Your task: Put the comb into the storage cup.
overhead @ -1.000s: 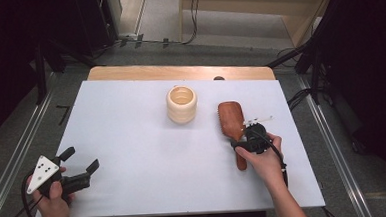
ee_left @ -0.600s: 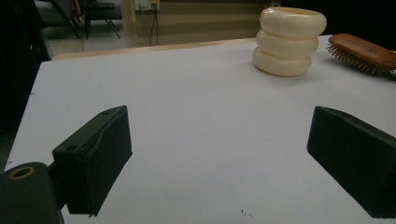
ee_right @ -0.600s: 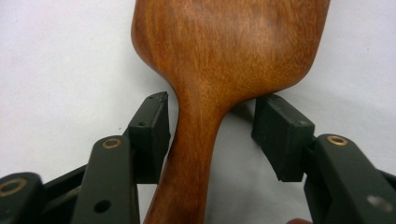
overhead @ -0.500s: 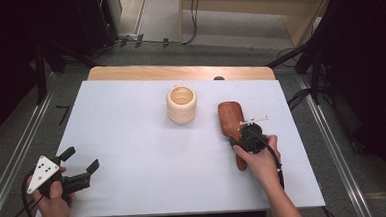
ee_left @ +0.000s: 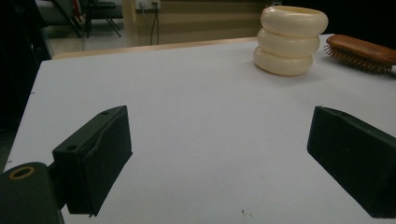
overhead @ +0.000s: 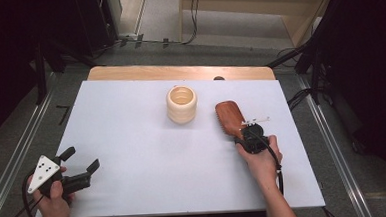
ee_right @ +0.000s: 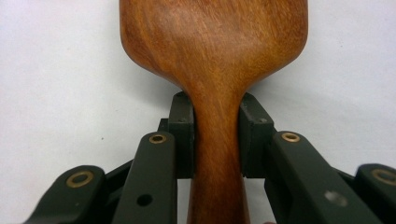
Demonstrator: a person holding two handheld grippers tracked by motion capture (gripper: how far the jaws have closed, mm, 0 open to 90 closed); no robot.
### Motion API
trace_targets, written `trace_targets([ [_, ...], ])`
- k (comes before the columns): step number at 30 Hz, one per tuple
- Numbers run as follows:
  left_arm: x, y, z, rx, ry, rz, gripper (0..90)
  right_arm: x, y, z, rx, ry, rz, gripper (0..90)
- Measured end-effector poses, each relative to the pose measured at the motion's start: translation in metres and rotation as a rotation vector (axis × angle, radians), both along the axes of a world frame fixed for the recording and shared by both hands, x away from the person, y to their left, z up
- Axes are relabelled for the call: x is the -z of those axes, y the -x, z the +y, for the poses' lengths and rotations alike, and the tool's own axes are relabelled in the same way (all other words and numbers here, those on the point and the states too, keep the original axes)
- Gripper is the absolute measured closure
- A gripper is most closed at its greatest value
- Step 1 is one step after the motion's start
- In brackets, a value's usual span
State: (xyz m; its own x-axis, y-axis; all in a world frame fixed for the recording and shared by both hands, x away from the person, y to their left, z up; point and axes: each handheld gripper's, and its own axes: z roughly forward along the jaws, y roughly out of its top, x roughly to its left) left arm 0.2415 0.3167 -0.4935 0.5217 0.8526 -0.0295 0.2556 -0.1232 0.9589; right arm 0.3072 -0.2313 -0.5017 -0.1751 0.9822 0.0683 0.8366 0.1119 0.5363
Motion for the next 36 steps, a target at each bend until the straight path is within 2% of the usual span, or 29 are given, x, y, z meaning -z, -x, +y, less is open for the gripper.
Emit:
trace_targets([
  [4,0.000,0.000,0.000,-0.003,-0.003,0.002,6.8,0.002,0.003,-0.004,-0.010,-0.023,-0.023,69.7],
  [7,0.000,0.000,0.000,-0.006,-0.004,0.001,6.8,0.003,0.004,-0.005,-0.030,-0.019,-0.044,69.8],
  [18,-0.002,0.001,-0.001,-0.017,-0.007,-0.007,6.9,0.008,0.014,-0.012,-0.053,-0.080,-0.119,69.8],
  [23,-0.004,0.001,-0.001,-0.024,0.009,-0.008,6.8,0.004,0.018,-0.013,-0.066,-0.110,-0.168,69.8],
  [27,-0.005,0.000,-0.004,-0.019,0.012,-0.010,6.8,-0.001,0.022,-0.012,-0.069,-0.112,-0.219,69.8],
  [36,-0.014,-0.003,-0.021,0.027,-0.013,-0.013,6.9,-0.010,0.029,-0.012,-0.103,-0.121,-0.291,69.8],
])
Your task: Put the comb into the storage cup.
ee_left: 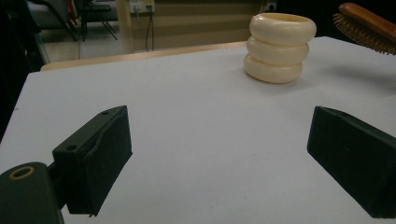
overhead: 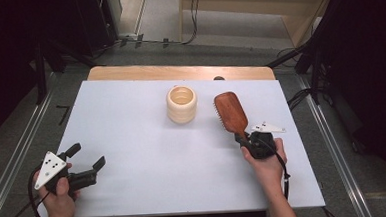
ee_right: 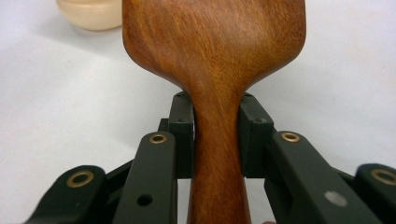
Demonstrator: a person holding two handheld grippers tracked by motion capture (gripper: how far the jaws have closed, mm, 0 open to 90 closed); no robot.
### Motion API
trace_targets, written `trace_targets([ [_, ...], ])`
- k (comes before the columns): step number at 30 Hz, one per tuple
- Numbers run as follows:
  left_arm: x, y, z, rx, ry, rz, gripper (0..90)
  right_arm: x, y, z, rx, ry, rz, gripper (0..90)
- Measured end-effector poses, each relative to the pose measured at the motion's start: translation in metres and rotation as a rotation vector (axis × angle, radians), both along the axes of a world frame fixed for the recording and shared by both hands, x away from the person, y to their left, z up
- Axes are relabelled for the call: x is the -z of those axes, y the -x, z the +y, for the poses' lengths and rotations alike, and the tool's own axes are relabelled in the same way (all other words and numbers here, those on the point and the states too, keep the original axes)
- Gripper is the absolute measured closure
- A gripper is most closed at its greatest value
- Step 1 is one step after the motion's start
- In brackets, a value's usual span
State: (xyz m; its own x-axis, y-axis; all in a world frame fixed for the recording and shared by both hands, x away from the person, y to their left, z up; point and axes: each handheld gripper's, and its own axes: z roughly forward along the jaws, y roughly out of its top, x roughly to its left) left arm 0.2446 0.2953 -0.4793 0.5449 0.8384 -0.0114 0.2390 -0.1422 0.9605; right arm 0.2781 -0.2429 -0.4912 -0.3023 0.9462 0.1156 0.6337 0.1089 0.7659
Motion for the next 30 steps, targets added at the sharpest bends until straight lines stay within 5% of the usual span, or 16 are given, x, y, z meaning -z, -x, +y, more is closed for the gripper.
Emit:
trace_targets([
  [8,-0.010,-0.004,-0.018,0.035,-0.037,-0.017,6.8,-0.007,0.005,0.000,-0.018,-0.021,-0.061,69.8],
  [20,-0.031,-0.010,-0.056,0.141,-0.011,-0.043,6.8,-0.013,0.010,0.009,-0.055,-0.026,-0.120,69.8],
  [30,-0.038,-0.024,-0.089,0.168,0.011,-0.054,6.8,-0.019,0.015,0.016,-0.086,-0.039,-0.159,69.8],
])
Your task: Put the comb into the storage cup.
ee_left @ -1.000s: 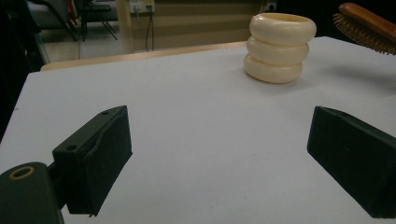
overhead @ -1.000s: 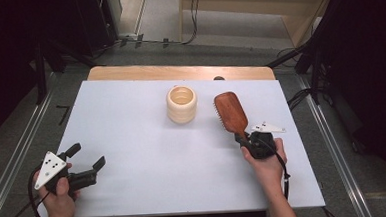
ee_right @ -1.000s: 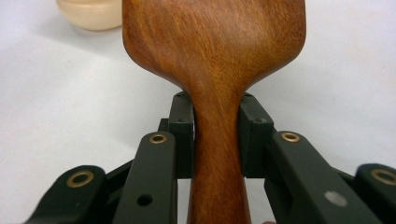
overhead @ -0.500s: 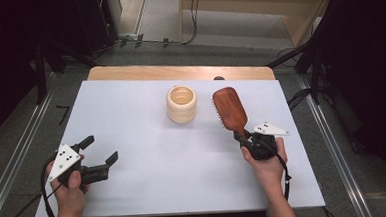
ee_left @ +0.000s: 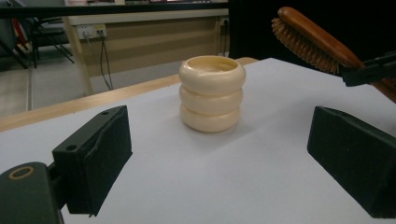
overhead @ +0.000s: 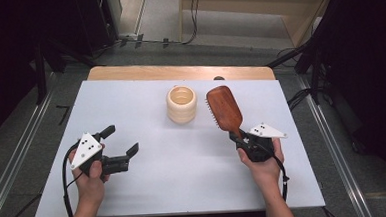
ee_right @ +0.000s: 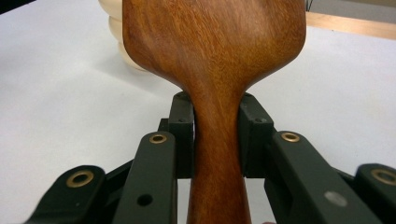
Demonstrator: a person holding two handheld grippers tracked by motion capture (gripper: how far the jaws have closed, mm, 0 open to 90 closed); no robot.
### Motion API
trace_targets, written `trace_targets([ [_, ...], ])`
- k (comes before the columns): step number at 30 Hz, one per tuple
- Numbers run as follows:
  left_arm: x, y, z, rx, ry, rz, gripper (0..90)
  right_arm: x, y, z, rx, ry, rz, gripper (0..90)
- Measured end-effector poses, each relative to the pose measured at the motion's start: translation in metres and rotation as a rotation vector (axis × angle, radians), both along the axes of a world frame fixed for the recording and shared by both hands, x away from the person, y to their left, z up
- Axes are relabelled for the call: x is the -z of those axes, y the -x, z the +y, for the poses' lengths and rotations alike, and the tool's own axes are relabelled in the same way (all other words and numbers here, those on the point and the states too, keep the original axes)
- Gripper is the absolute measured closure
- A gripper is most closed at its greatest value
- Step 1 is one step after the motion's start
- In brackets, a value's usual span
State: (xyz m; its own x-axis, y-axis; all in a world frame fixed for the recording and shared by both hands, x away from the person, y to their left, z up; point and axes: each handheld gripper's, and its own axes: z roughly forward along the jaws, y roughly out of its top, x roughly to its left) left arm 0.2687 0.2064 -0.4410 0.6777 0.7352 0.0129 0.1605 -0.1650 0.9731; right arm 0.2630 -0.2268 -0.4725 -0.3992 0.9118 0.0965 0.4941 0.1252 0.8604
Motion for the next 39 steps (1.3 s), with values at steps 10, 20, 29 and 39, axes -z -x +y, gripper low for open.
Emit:
trace_targets([
  [10,-0.001,-0.010,-0.020,0.067,0.010,0.012,6.8,-0.002,0.005,0.006,-0.035,-0.021,-0.031,69.8],
  [20,0.002,-0.010,-0.035,0.121,0.031,0.036,6.8,-0.006,0.012,0.016,-0.079,-0.061,-0.071,69.8],
  [29,-0.004,-0.007,-0.040,0.140,0.078,0.039,6.8,-0.007,0.020,0.030,-0.123,-0.062,-0.105,69.7],
  [39,-0.008,-0.006,-0.046,0.164,0.125,0.073,6.8,-0.007,0.026,0.049,-0.178,-0.051,-0.116,69.8],
])
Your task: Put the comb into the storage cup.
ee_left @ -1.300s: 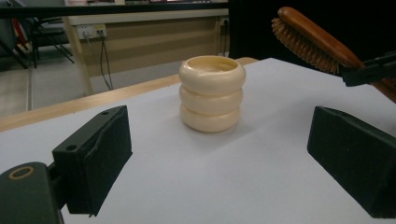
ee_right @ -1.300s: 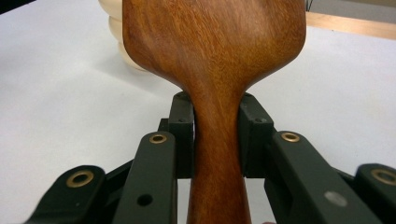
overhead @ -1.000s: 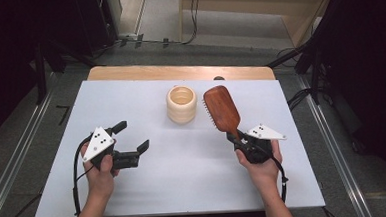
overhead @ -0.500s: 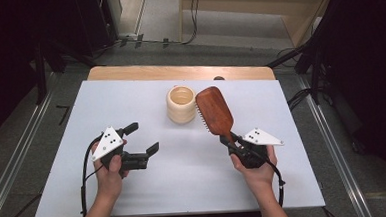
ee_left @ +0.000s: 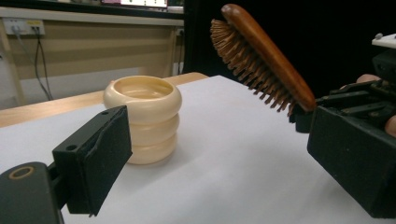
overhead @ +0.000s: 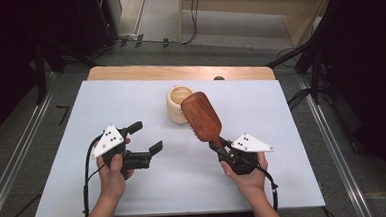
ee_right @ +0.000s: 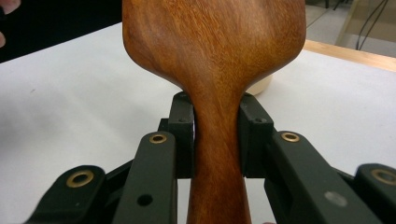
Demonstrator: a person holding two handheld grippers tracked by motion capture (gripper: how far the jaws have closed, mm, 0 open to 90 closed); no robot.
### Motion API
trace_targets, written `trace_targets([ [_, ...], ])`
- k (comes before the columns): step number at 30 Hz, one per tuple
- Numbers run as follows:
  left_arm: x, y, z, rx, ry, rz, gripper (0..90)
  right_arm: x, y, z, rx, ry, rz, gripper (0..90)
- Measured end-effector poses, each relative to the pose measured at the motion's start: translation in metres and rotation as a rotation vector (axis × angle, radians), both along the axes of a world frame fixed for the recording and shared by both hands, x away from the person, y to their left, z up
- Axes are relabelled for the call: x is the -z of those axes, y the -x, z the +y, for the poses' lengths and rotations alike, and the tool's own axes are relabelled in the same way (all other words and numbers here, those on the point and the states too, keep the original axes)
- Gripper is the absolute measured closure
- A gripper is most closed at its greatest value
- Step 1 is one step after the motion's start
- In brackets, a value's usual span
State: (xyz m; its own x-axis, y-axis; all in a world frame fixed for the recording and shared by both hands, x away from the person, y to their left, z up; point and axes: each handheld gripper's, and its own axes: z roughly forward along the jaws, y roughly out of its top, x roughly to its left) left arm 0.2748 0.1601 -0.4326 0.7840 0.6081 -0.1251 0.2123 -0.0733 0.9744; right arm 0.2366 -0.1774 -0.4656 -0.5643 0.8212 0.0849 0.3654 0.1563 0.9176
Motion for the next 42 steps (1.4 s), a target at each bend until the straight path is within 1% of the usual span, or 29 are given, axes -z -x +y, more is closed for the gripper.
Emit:
trace_targets([
  [1,0.000,0.000,-0.001,0.005,0.007,0.005,6.8,0.000,0.001,0.002,-0.003,-0.003,0.000,69.8],
  [5,-0.001,0.001,-0.005,0.012,0.013,0.017,6.8,0.000,0.004,0.010,-0.025,0.000,-0.012,69.8],
  [8,-0.001,0.002,-0.008,0.014,0.026,0.023,6.8,0.000,0.006,0.016,-0.050,-0.017,-0.017,69.8],
  [9,-0.001,0.002,-0.010,0.016,0.035,0.036,6.8,0.000,0.007,0.017,-0.053,-0.017,-0.016,69.8],
  [11,-0.001,0.002,-0.011,0.015,0.045,0.044,6.8,-0.001,0.008,0.020,-0.063,-0.015,-0.025,69.8],
  [15,-0.002,0.003,-0.013,0.032,0.071,0.054,6.7,-0.001,0.010,0.026,-0.079,-0.019,-0.030,69.8],
  [16,-0.003,0.004,-0.013,0.036,0.076,0.057,5.3,-0.001,0.010,0.027,-0.083,-0.018,-0.031,69.8],
  [17,-0.003,0.004,-0.013,0.048,0.088,0.058,0.2,-0.001,0.010,0.028,-0.084,-0.021,-0.033,69.8],
  [18,-0.004,0.004,-0.014,0.050,0.095,0.063,0.0,-0.001,0.011,0.029,-0.088,-0.019,-0.034,69.8],
  [22,-0.006,0.006,-0.017,0.052,0.101,0.066,0.0,0.000,0.012,0.034,-0.099,-0.018,-0.039,69.8],
  [27,-0.006,0.007,-0.021,0.055,0.102,0.081,0.0,0.000,0.015,0.041,-0.112,-0.018,-0.046,69.8],
  [30,-0.006,0.007,-0.022,0.048,0.098,0.083,0.0,0.000,0.016,0.045,-0.122,-0.019,-0.048,69.8],
  [34,-0.006,0.007,-0.024,0.043,0.097,0.101,0.0,0.000,0.019,0.050,-0.137,-0.019,-0.055,69.8],
  [42,-0.005,0.007,-0.027,0.043,0.096,0.117,0.0,0.000,0.022,0.059,-0.158,-0.020,-0.062,69.8],
])
